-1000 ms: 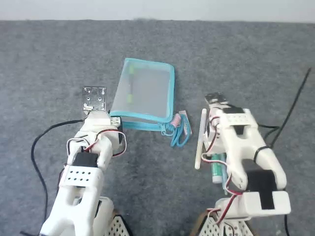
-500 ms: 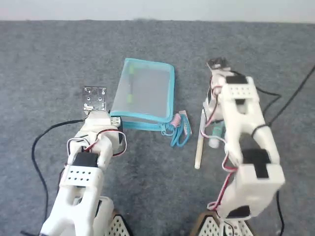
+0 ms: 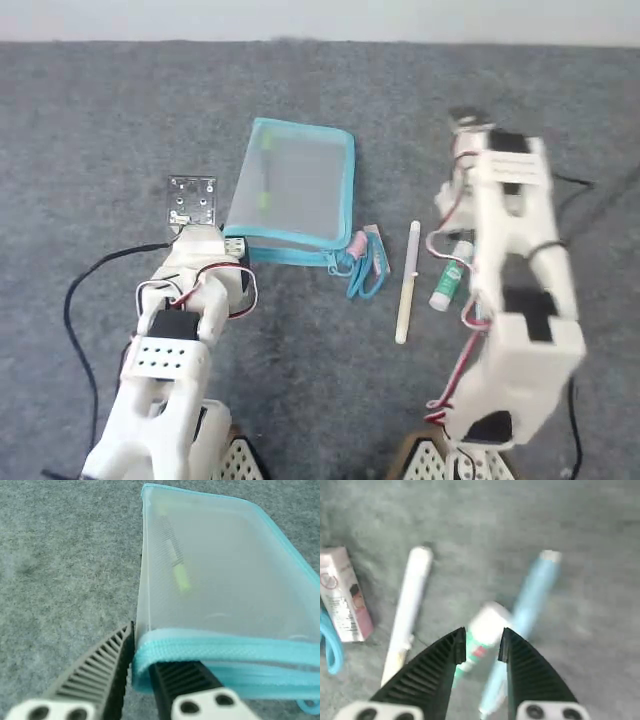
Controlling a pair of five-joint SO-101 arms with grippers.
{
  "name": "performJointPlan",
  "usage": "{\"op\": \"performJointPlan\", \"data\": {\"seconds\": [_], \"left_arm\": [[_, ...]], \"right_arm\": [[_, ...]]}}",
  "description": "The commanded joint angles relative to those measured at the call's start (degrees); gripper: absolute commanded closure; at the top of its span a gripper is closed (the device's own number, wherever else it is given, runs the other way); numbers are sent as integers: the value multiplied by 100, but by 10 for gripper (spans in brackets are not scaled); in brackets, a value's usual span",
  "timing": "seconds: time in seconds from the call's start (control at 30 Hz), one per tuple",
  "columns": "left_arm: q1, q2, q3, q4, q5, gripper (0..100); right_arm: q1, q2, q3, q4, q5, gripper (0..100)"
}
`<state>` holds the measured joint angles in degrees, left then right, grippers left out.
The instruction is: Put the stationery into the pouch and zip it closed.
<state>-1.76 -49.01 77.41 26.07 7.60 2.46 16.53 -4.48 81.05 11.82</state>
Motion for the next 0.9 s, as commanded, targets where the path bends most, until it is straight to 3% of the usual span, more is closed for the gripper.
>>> {"op": "performJointPlan", "data": {"seconds": [0.0, 0.3, 0.77, 0.87], "left_arm": [[-26, 70, -57, -79, 79, 988], [-35, 62, -48, -62, 79, 988], [-70, 62, -48, -62, 79, 988], [-62, 62, -48, -62, 70, 988]], "right_arm": [[303, -1182, 475, -22, 79, 890], [110, -2097, 3226, -1244, 281, 889], [488, -1051, 3727, -1640, 299, 890], [505, -1226, 3727, -1640, 642, 889]]}}
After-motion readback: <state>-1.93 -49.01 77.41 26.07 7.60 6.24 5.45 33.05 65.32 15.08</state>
